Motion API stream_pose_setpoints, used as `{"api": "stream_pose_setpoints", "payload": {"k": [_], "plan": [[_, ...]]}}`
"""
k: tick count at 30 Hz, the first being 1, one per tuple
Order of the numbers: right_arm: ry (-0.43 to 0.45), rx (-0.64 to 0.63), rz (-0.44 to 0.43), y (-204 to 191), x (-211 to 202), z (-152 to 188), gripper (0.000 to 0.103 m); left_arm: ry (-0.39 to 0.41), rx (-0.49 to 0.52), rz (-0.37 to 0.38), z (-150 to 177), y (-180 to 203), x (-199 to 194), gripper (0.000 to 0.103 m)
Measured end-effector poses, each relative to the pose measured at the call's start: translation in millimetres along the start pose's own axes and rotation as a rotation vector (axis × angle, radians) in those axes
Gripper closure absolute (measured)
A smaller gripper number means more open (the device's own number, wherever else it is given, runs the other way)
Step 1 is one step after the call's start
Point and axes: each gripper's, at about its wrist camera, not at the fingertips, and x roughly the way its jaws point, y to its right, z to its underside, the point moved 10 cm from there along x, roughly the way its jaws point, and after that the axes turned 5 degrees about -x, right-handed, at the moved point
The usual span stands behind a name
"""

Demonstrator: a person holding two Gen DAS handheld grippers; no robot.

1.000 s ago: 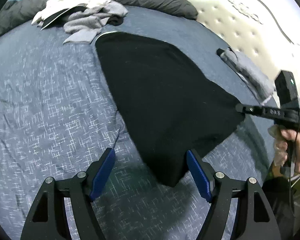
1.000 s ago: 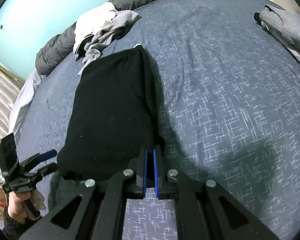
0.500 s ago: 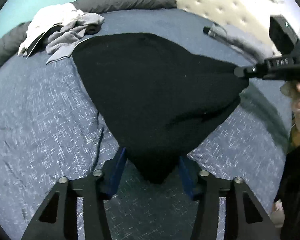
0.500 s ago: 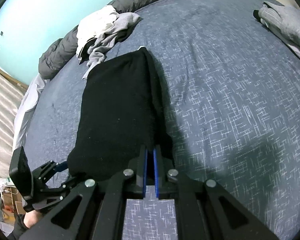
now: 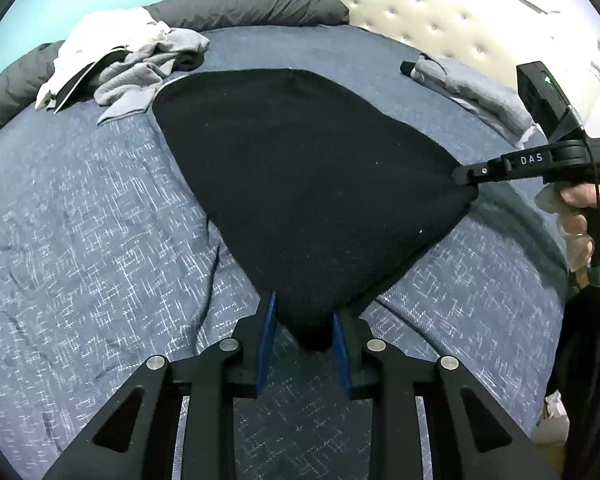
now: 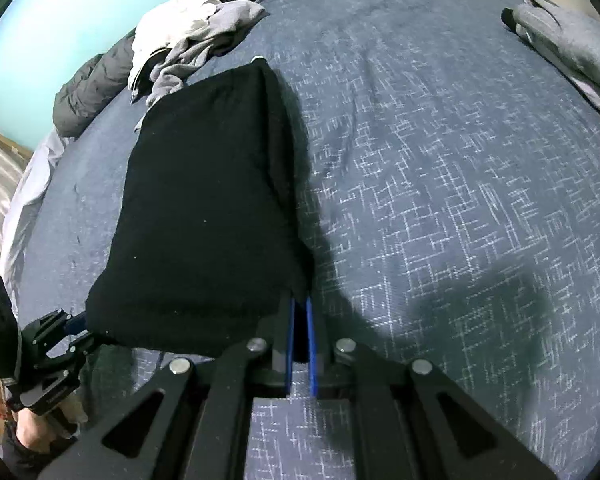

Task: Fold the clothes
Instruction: 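Grasp the sweatshirt end with the right gripper beside the left gripper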

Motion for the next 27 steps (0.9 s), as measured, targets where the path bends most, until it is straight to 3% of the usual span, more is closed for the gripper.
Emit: {"api": "stream_pose_setpoints", "payload": {"k": [2, 4, 6, 8, 10, 14, 19, 21, 24, 27], "plan": [[-0.008, -0.017, -0.003, -2.2, -0.8, -1.1, 0.098, 0.001, -0.014, 0.011, -2.3, 0.9, -4.3, 0.074], [-0.024, -0.014, 0.002, -1.0, -2.8, -1.1, 0.087, -0.004, -0.034, 0.022, -4.6, 3.2, -11.8, 0.073], [-0.017, -0.011, 0.008, -0.2, -9.3, -3.5, 0.087, 0.014, -0.047, 0.048, -11.0, 9.3, -25.8, 0.071], [0.011, -0.020, 0.018, -3.5, -19.5, -8.6, 0.086, 0.050, -0.045, 0.080, -22.9, 16.7, -42.2, 0.063], [0.046, -0.027, 0.027, -7.9, -29.5, -14.9, 0.086, 0.085, -0.059, 0.092, -34.8, 18.6, -46.5, 0.039], [0.108, -0.056, 0.013, -29.1, -36.2, -33.9, 0.086, 0.128, -0.095, 0.087, -53.0, 15.7, -38.3, 0.037], [0.076, -0.118, 0.009, -46.9, -11.9, -34.8, 0.087, 0.056, -0.101, 0.036, -46.1, 6.7, -7.7, 0.038], [0.038, -0.141, 0.036, -41.1, 0.1, -23.4, 0.087, 0.023, -0.118, 0.038, -38.4, 4.3, 2.1, 0.038], [0.019, -0.145, 0.077, -22.9, 12.0, -10.7, 0.098, 0.002, -0.134, 0.052, -30.7, 4.8, 10.7, 0.037], [0.017, -0.137, 0.067, -18.9, 13.1, -6.7, 0.099, 0.002, -0.127, 0.042, -30.1, 6.3, 11.0, 0.037]]}}
